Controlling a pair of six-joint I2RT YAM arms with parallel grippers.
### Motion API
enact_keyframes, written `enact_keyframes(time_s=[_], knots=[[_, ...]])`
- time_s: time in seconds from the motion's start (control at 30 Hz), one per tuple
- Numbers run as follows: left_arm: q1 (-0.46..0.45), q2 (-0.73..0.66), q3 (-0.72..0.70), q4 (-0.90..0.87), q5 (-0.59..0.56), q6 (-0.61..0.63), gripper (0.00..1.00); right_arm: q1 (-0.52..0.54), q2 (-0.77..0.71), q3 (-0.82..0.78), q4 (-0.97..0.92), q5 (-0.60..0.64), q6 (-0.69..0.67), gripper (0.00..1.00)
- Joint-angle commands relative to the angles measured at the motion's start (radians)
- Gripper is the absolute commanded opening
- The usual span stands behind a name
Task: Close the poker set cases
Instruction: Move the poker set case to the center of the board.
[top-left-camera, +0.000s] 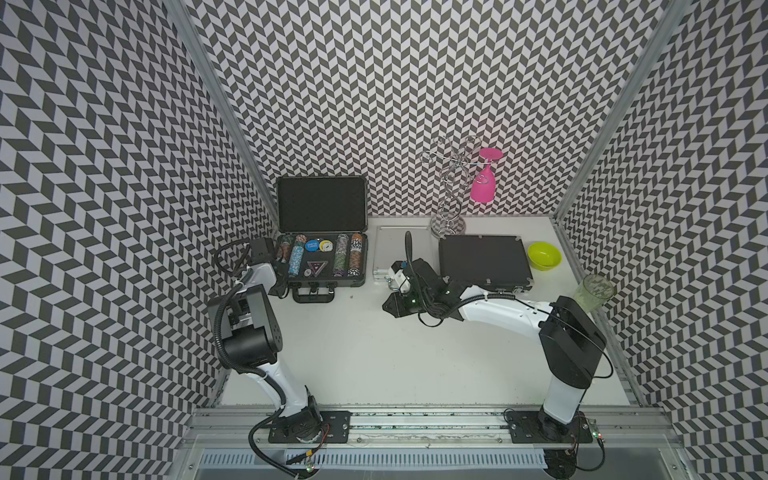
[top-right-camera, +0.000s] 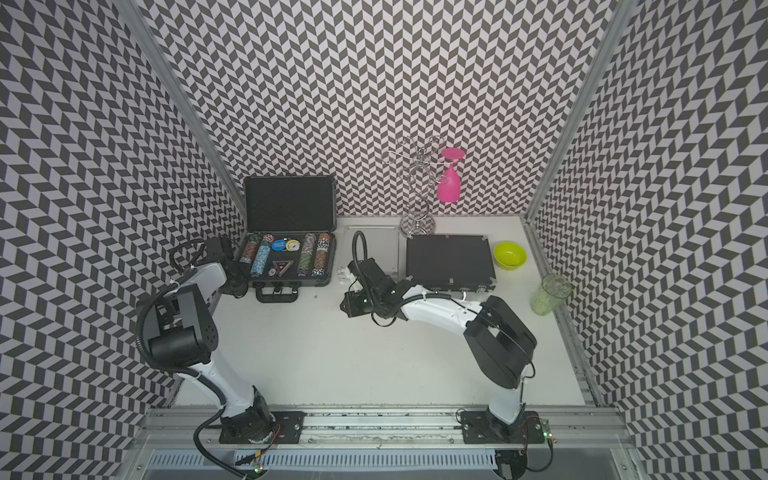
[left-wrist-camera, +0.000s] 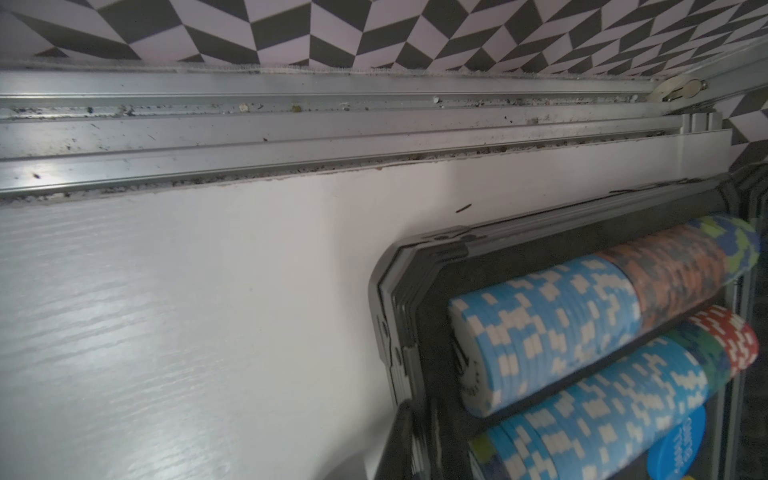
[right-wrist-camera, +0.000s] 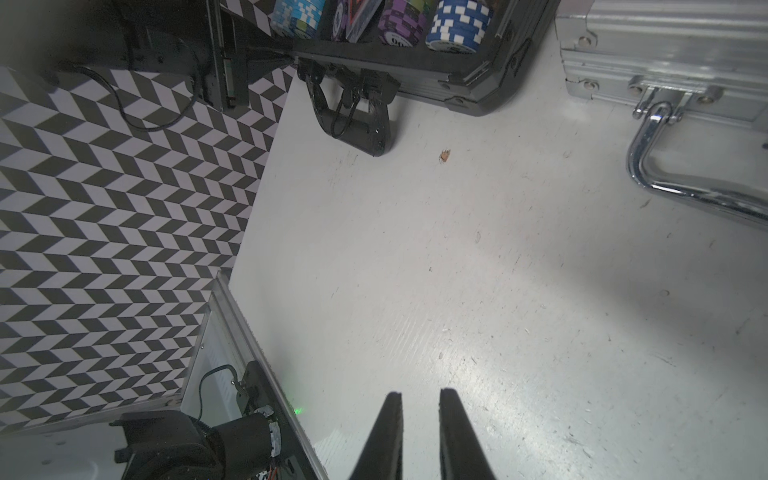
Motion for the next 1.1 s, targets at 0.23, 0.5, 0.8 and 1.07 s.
enact_keyframes(time_s=[0.23,0.5,0.8,1.07], knots=[[-0.018,-0.005,-0.139,-0.127,0.014,0.07,0.0,0.001,-0.074,-0.053,0.077,-0.001,-0.002,0.19],[-0.007,-0.084,0.07,-0.208,-0.096,0.127,0.31,-0.02,-0.168,-0.097,0.04,0.049,-0.024,0.19],[-0.016,-0.062,0.259,-0.172,-0.118,0.2,0.43,-0.025,-0.189,-0.102,0.047,0.081,-0.039,0.19],[-0.076,0.272,0.643,-0.151,-0.154,0.47,0.59,-0.023,-0.182,-0.111,0.085,0.044,-0.047,0.19]])
